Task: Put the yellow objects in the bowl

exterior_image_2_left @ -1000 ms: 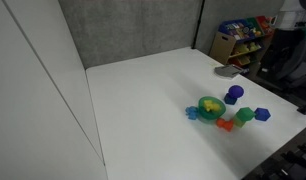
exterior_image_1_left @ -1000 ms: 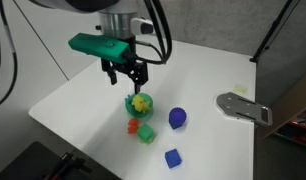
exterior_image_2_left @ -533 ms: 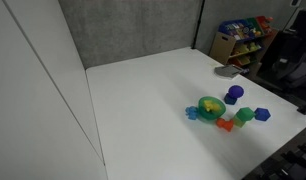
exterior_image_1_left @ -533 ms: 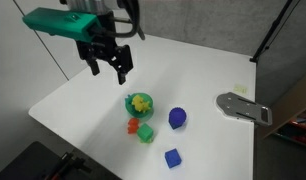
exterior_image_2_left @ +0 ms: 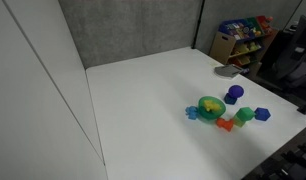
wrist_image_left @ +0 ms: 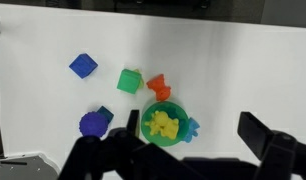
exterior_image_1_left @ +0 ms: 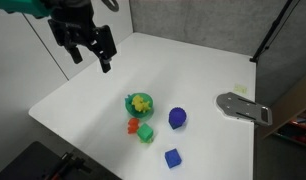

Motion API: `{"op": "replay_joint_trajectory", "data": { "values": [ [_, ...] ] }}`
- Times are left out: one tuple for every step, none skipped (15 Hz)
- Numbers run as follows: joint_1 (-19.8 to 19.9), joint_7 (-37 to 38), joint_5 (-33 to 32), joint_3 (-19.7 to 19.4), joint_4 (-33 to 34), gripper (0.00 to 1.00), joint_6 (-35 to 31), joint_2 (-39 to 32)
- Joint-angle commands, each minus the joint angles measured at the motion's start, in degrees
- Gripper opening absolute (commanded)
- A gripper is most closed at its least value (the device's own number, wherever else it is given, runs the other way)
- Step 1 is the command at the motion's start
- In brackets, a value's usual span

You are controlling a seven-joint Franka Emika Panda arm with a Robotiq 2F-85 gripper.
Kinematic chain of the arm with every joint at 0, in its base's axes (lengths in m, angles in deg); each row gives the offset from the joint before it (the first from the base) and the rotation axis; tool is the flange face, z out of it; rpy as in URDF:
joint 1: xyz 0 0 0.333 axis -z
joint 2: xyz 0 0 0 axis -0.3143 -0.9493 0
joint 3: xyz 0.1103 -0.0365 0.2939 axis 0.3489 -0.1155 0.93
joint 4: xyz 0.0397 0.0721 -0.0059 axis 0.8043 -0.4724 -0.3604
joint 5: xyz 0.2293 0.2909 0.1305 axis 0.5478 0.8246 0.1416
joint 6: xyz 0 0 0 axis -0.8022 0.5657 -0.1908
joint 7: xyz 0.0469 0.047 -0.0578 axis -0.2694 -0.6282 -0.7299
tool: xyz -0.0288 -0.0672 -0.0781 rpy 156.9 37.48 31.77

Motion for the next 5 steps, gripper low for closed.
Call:
{"op": "replay_joint_trajectory", "data": {
  "values": [
    [0.1, 0.0, 0.0, 0.2, 0.0, 1.0, 0.1, 0.3],
    [0.0, 0.0, 0.0, 0.2, 0.0, 1.0, 0.1, 0.4],
    [0.0, 0.0, 0.0, 0.2, -0.1, 1.0, 0.1, 0.5],
    [0.0, 0.0, 0.0, 0.2, -0.1, 1.0, 0.1, 0.5],
    [0.0, 0.0, 0.0, 0.2, -0.1, 1.0, 0.1, 0.5]
  ]
}}
